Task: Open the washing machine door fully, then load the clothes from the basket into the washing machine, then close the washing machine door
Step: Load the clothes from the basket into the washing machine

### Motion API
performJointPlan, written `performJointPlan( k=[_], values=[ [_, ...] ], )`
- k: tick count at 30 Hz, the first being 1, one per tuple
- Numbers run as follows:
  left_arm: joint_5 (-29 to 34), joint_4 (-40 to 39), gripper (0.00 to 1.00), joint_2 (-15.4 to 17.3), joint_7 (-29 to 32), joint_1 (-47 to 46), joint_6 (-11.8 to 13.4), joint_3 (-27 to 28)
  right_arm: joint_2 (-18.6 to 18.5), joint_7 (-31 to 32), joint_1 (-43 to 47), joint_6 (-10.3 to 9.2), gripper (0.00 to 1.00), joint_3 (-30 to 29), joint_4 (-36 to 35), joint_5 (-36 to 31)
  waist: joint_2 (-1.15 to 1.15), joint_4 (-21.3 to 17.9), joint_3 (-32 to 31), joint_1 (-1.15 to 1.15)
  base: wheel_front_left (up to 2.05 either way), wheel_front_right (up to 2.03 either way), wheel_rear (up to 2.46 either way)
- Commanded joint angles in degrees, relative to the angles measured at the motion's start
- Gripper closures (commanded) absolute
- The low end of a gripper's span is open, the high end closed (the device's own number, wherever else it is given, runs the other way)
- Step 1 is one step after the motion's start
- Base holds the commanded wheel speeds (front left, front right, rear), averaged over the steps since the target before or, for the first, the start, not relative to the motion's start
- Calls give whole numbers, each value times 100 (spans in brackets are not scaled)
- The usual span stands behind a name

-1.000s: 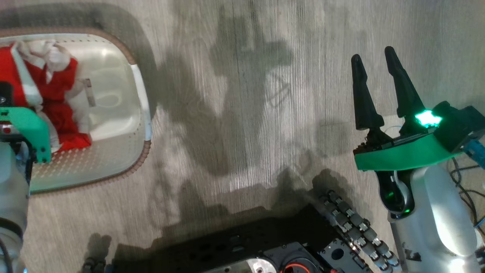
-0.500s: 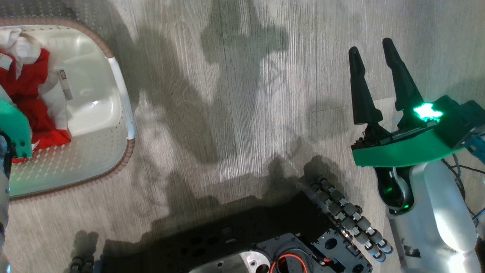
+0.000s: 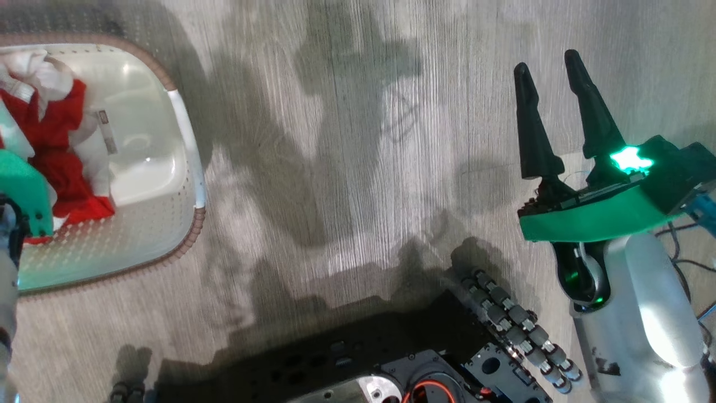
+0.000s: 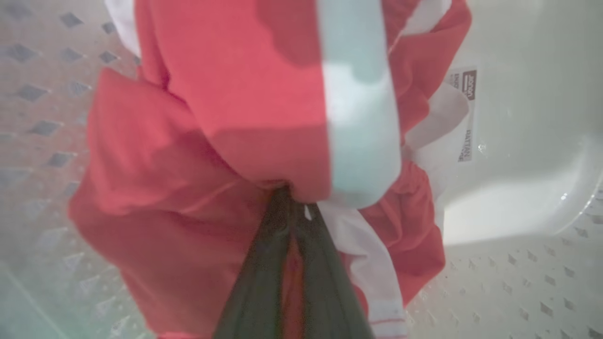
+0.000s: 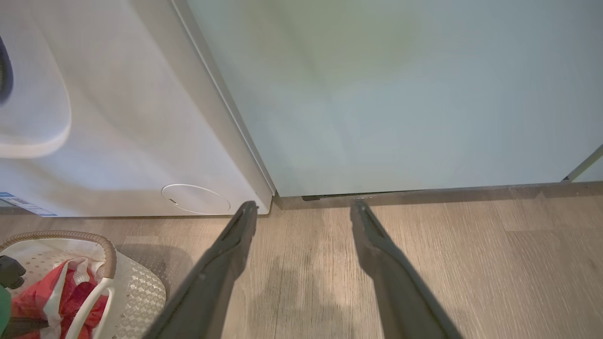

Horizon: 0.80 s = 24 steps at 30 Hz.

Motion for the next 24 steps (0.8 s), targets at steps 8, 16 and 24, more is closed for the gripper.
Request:
performJointPlan(
  k=[8, 16, 24],
  values=[
    [-156, -4, 100, 134, -301, 519, 14, 66, -14, -52, 134, 0, 0, 56, 14, -42, 0, 66, -549, 0, 0, 0, 0],
    [-256, -4, 100, -6, -648, 861, -43, 30, -14, -52, 195, 0, 0, 27, 138, -67, 0, 180, -1269, 0, 0, 0, 0],
    [-339, -3, 100, -113, -1206, 1181, -114, -11, -14, -52, 318, 0, 0, 17, 292, -82, 0, 352, -2048, 0, 0, 0, 0]
  ],
)
